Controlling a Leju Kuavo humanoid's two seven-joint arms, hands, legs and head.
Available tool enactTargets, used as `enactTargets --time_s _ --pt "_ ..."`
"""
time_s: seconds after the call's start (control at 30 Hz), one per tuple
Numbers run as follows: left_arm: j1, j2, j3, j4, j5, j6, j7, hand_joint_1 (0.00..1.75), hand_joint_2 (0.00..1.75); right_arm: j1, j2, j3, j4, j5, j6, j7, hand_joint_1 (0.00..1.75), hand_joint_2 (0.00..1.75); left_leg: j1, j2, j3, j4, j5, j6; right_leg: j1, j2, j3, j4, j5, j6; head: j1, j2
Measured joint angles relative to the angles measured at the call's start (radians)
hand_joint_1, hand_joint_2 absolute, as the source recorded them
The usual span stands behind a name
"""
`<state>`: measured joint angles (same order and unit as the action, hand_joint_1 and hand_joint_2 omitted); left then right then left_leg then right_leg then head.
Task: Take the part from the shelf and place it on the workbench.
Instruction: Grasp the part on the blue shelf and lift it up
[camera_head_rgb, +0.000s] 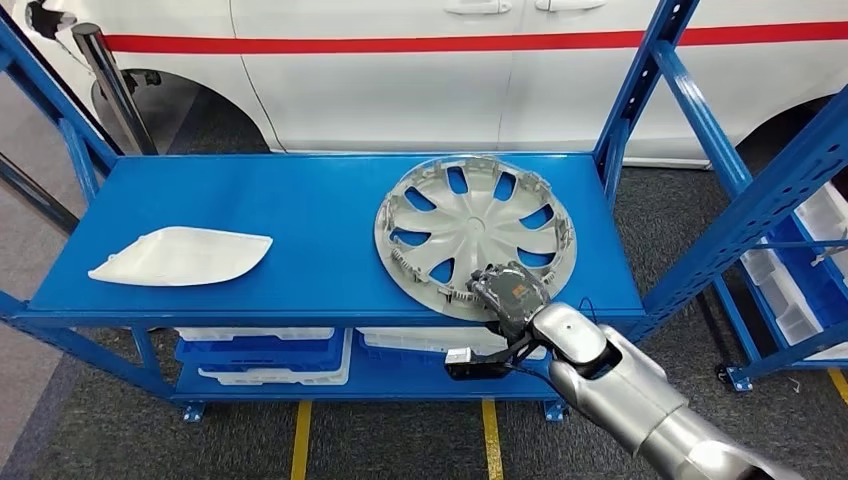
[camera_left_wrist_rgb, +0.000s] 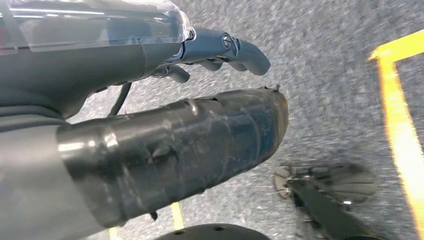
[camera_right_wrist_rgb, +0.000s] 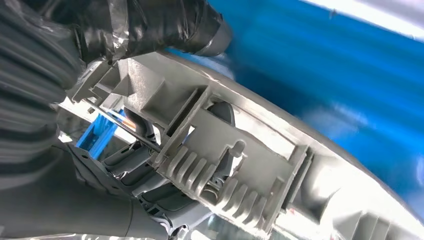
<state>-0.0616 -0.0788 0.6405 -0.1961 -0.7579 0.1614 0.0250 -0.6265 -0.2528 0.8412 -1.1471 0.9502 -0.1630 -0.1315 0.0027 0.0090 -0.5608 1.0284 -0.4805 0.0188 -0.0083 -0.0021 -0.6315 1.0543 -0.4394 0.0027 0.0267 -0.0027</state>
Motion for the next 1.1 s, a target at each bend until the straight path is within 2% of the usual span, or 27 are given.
enactTargets --time_s 0.07,0.1,0.17,0.23,0.27,0.3,0.33,0.4,0.47,0.57,0.6,0.67,0.73,0.77,0.8,0.83,0.87,0.93,0.97,1.07,1.1 --pt "0.002 0.0 0.0 0.0 -0.01 0.008 -0.019 0.0 0.0 0.062 0.014 -0.052 -0.064 -0.013 -0.088 -0.023 1.75 1.75 0.003 -0.001 -0.001 0.003 -0.009 -0.011 0.0 0.001 0.002 -0.005 0.001 -0.014 0.0 0.0" --pt "0.003 0.0 0.0 0.0 -0.014 0.014 -0.032 0.0 0.0 0.086 0.021 -0.073 -0.096 -0.028 -0.103 -0.032 1.75 1.75 0.004 -0.001 -0.009 0.022 -0.023 -0.017 -0.002 0.002 0.004 -0.008 0.002 -0.021 -0.001 0.0" --pt "0.004 0.0 0.0 0.0 -0.02 0.025 -0.065 0.0 0.0 0.123 0.033 -0.105 -0.151 -0.08 -0.101 -0.059 1.75 1.75 0.006 -0.002 -0.054 0.117 -0.076 -0.025 -0.003 0.002 0.007 -0.012 0.002 -0.03 -0.001 0.0" --pt "0.003 0.0 0.0 0.0 -0.023 0.033 -0.096 0.0 0.87 0.154 0.036 -0.137 -0.195 -0.136 -0.086 -0.09 1.75 1.75 0.007 -0.002 -0.12 0.241 -0.122 -0.028 0.0 0.001 0.007 -0.012 -0.001 -0.034 -0.001 0.0" --pt "0.003 0.0 0.0 0.0 -0.023 0.037 -0.108 0.0 1.31 0.166 0.036 -0.152 -0.214 -0.16 -0.078 -0.103 1.75 1.75 0.007 -0.002 -0.138 0.27 -0.122 -0.028 0.002 0.001 0.008 -0.011 -0.002 -0.035 -0.001 0.0" --pt "0.004 0.0 0.0 0.0 -0.024 0.04 -0.118 0.0 1.75 0.176 0.037 -0.166 -0.231 -0.182 -0.069 -0.115 1.75 1.75 0.007 -0.002 -0.138 0.263 -0.104 -0.026 0.003 0.001 0.009 -0.01 -0.003 -0.036 -0.001 0.0" --pt "0.005 0.0 0.0 0.0 -0.025 0.044 -0.127 0.0 1.75 0.184 0.038 -0.178 -0.245 -0.201 -0.062 -0.125 1.75 1.75 0.007 -0.002 -0.118 0.216 -0.07 -0.023 0.004 0.002 0.01 -0.01 -0.004 -0.036 -0.001 0.0" --pt "0.005 0.003 0.0 0.0 -0.03 0.052 -0.146 0.0 1.75 0.198 0.041 -0.203 -0.274 -0.243 -0.05 -0.144 1.75 1.75 0.003 -0.003 -0.057 0.079 -0.003 -0.011 0.007 0.004 0.014 -0.009 -0.006 -0.033 -0.001 0.0" --pt "0.002 0.006 0.0 0.0 -0.037 0.057 -0.167 0.0 1.75 0.21 0.046 -0.224 -0.299 -0.293 -0.035 -0.164 1.75 1.75 -0.003 -0.003 -0.023 0.003 0.018 -0.002 0.007 0.004 0.014 -0.008 -0.007 -0.026 -0.001 0.0" --pt "-0.001 0.008 0.0 0.0 -0.048 0.061 -0.194 0.0 1.75 0.225 0.06 -0.25 -0.337 -0.393 0.005 -0.197 1.75 1.75 -0.005 -0.003 -0.014 -0.014 0.023 0.009 0.003 0.004 0.014 -0.009 -0.007 -0.01 -0.001 0.0" --pt "-0.002 0.009 0.0 0.0 -0.054 0.064 -0.201 0.0 1.75 0.23 0.066 -0.261 -0.351 -0.437 0.023 -0.207 1.75 1.75 -0.003 -0.003 -0.01 -0.022 0.027 0.016 0.003 0.004 0.01 0.002 -0.017 -0.006 -0.001 0.0" --pt "-0.005 0.009 -0.002 0.0 -0.077 0.078 -0.211 0.0 1.75 0.241 0.079 -0.292 -0.376 -0.541 0.065 -0.226 1.75 1.75 0.001 -0.001 -0.004 -0.032 0.033 0.025 0.001 0.004 -0.024 0.083 -0.066 0.001 0.0 0.0" --pt "-0.01 0.011 -0.011 -0.001 -0.11 0.1 -0.213 0.0 1.75 0.253 0.094 -0.322 -0.394 -0.636 0.106 -0.242 1.75 1.75 0.0 -0.002 -0.003 -0.032 0.033 0.029 -0.003 0.004 -0.084 0.207 -0.122 0.007 0.0 0.0" --pt "-0.012 0.012 -0.018 -0.001 -0.123 0.109 -0.213 0.0 1.75 0.259 0.101 -0.333 -0.4 -0.675 0.126 -0.247 1.75 1.75 0.001 -0.002 -0.003 -0.032 0.032 0.029 -0.006 0.003 -0.102 0.243 -0.127 0.01 0.0 0.0" --pt "-0.015 0.014 -0.024 -0.001 -0.132 0.117 -0.213 0.0 1.75 0.264 0.108 -0.343 -0.405 -0.71 0.147 -0.252 1.75 1.75 0.001 -0.003 -0.002 -0.03 0.03 0.028 -0.009 0.003 -0.106 0.248 -0.116 0.013 0.0 0.0" --pt "-0.017 0.015 -0.029 -0.001 -0.136 0.122 -0.214 0.0 1.75 0.266 0.114 -0.352 -0.409 -0.744 0.168 -0.255 1.75 1.75 0.002 -0.003 -0.001 -0.027 0.027 0.025 -0.012 0.003 -0.089 0.213 -0.088 0.016 0.0 0.0" --pt "-0.02 0.017 -0.032 -0.001 -0.138 0.127 -0.217 0.0 1.75 0.267 0.12 -0.36 -0.412 -0.782 0.191 -0.258 1.75 1.75 0.003 -0.003 0.001 -0.022 0.023 0.021 -0.015 0.002 -0.059 0.149 -0.052 0.017 0.0 0.0" --pt "-0.026 0.024 -0.034 -0.003 -0.138 0.134 -0.23 0.0 1.75 0.267 0.131 -0.374 -0.416 -0.853 0.233 -0.263 1.75 1.75 0.003 -0.004 -0.002 -0.008 0.012 0.009 -0.015 0.002 -0.004 0.039 -0.014 0.014 0.0 0.0" --pt "-0.031 0.029 -0.034 -0.004 -0.138 0.137 -0.239 0.0 1.75 0.268 0.136 -0.38 -0.418 -0.891 0.254 -0.266 1.75 1.75 0.002 -0.004 -0.005 -0.003 0.009 0.004 -0.013 0.002 0.008 0.012 -0.011 0.01 0.0 0.0" --pt "-0.045 0.042 -0.034 -0.008 -0.137 0.139 -0.263 0.0 1.75 0.272 0.153 -0.396 -0.421 -0.996 0.312 -0.265 1.75 1.75 0.003 -0.003 -0.008 0.0 0.005 -0.012 -0.008 0.005 0.008 0.003 -0.013 -0.008 0.0 0.0" --pt "-0.049 0.047 -0.034 -0.009 -0.137 0.139 -0.27 0.0 1.75 0.273 0.159 -0.401 -0.421 -1.03 0.329 -0.26 1.75 1.75 0.006 -0.003 -0.012 0.01 -0.005 -0.016 -0.009 0.005 0.01 0.0 -0.013 -0.014 0.0 0.0"
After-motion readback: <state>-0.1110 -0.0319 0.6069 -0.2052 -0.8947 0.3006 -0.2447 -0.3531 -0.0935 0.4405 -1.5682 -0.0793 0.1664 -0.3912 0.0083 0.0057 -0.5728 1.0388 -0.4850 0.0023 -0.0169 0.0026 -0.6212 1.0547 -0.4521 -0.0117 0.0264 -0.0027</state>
